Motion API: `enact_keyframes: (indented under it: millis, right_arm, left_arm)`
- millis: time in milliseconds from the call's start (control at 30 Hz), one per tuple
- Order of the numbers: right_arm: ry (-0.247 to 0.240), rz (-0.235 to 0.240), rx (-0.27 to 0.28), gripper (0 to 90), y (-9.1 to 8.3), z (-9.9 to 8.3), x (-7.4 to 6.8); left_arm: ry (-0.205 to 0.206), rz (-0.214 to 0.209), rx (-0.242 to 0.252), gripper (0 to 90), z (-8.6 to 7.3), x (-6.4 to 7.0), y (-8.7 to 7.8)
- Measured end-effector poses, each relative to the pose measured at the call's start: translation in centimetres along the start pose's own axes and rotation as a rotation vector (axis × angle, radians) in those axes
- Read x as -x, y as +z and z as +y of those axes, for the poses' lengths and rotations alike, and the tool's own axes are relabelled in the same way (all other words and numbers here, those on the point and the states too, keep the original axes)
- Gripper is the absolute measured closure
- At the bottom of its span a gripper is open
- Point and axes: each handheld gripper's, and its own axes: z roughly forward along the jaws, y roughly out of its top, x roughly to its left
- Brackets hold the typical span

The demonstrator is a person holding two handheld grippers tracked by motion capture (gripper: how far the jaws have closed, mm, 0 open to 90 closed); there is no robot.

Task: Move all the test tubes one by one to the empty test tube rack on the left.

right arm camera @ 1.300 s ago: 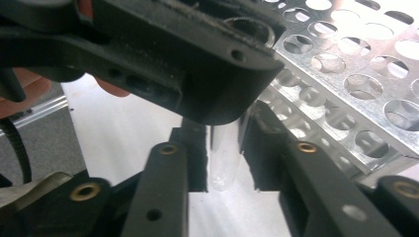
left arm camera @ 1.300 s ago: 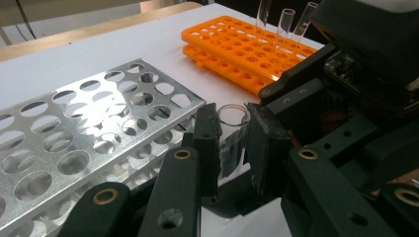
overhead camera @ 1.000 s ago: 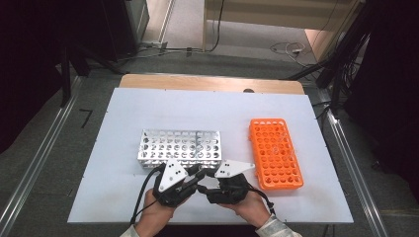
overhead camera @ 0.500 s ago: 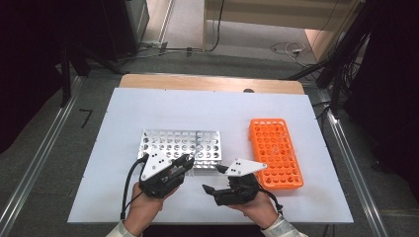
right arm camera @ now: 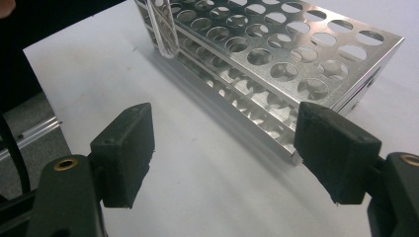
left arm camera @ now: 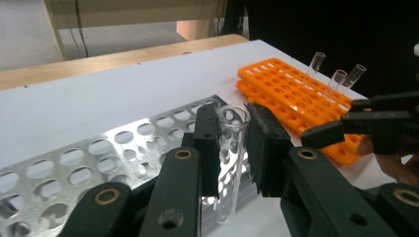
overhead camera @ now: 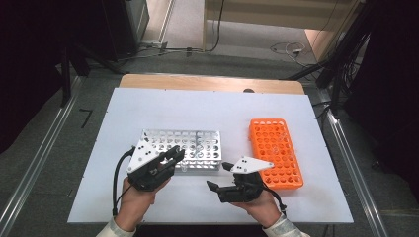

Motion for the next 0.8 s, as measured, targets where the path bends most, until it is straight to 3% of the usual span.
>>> enact_keyframes:
  millis: [300, 800]
  right_arm:
    - [0.009, -0.001, -0.001, 22.3, 0.1, 0.0, 0.0]
    - [0.016, 0.003, 0.001, 22.2, 0.1, 0.0, 0.1]
  left_arm:
    - [-0.041, 0.053, 0.022, 75.2, 0.5, -1.9, -0.9]
    - [-0.065, 0.130, 0.035, 75.3, 0.9, -3.9, -1.6]
